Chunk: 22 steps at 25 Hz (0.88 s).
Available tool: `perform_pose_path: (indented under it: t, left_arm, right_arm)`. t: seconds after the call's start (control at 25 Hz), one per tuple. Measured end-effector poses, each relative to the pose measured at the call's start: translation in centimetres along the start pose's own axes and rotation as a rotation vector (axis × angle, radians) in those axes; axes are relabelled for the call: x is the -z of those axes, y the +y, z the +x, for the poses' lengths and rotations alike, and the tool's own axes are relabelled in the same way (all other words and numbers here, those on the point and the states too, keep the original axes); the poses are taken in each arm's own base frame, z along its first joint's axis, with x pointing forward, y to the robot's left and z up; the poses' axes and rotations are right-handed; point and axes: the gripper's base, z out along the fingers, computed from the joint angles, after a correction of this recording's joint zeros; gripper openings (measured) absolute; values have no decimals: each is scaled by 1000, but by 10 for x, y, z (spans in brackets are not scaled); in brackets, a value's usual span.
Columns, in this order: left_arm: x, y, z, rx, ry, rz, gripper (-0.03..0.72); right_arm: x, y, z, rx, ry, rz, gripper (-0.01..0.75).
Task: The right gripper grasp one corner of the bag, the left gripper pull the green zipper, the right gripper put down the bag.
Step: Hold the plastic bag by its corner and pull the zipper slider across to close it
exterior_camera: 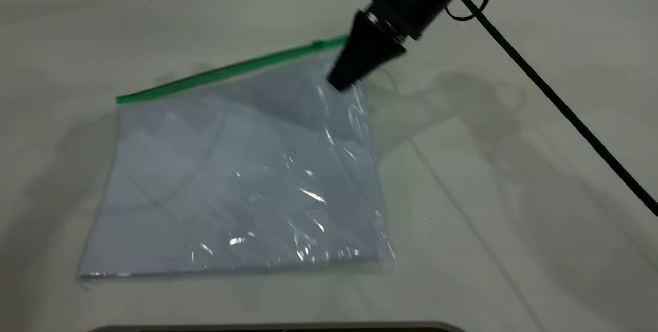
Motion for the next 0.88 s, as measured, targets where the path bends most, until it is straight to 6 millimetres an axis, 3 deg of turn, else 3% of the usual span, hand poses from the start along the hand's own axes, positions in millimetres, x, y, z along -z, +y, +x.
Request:
perform_pose_path:
  t: [0.32,0.64,0.88]
  left_arm:
    - [-5,-9,-4,-119,-73,109,567]
    - [-29,-3,-3,-202,-93,250,558]
    - [-41,1,-6,-224,-110,331,498]
  right_arm:
    - [2,-10,-16,-47,-187,106,33]
    - [1,-6,-16,173,-171,78,33]
    - [1,1,-14,285,-153,6,33]
